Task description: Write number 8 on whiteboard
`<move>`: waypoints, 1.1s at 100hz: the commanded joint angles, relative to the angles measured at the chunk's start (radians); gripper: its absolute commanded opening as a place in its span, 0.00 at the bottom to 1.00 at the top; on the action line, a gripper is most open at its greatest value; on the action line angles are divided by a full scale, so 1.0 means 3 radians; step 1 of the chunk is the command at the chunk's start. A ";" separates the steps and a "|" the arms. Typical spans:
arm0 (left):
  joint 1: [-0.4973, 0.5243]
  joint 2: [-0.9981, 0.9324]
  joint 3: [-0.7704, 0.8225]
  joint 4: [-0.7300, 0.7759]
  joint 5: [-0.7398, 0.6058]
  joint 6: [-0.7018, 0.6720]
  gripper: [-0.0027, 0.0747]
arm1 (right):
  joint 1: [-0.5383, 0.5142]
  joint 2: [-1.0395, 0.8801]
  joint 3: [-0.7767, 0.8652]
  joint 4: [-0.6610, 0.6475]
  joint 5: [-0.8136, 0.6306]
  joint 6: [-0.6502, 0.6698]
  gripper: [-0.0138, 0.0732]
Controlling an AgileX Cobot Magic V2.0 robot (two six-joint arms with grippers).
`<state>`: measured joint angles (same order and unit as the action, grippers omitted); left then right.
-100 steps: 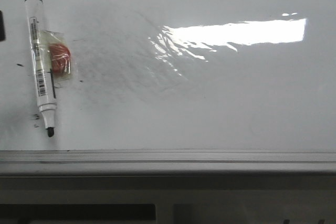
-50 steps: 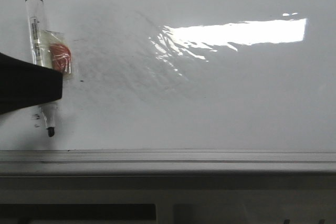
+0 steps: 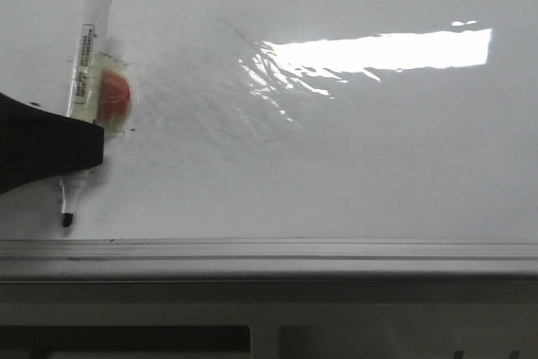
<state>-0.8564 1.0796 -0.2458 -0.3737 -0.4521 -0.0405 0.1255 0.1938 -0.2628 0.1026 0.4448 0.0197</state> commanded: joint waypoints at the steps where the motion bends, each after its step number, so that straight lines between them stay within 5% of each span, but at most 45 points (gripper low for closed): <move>1: 0.0002 0.0024 -0.0076 -0.0028 -0.0123 0.0027 0.01 | 0.0198 0.0221 -0.0160 0.0001 -0.0208 -0.0114 0.09; 30: 0.0002 -0.0096 -0.0076 0.0890 -0.0114 0.0167 0.01 | 0.1204 0.1077 -0.0673 0.0001 -0.0178 -0.0573 0.11; 50: 0.0002 -0.0096 -0.0089 0.1859 -0.0114 0.0167 0.01 | 0.2104 0.1784 -0.1167 0.0001 -0.0113 -0.0664 0.46; 62: 0.0002 -0.0096 -0.0095 0.2267 -0.0138 0.0167 0.01 | 0.2541 0.2148 -0.1407 0.0001 -0.0321 -0.0658 0.51; 110: 0.0002 -0.0096 -0.0095 0.2524 -0.0291 0.0167 0.01 | 0.2766 0.3044 -0.1957 0.0085 -0.0440 -0.0650 0.51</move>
<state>-0.8564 1.0652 -0.2458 0.3954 -0.4588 0.0136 0.9532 1.0971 -0.7945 0.1188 0.3810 -0.1695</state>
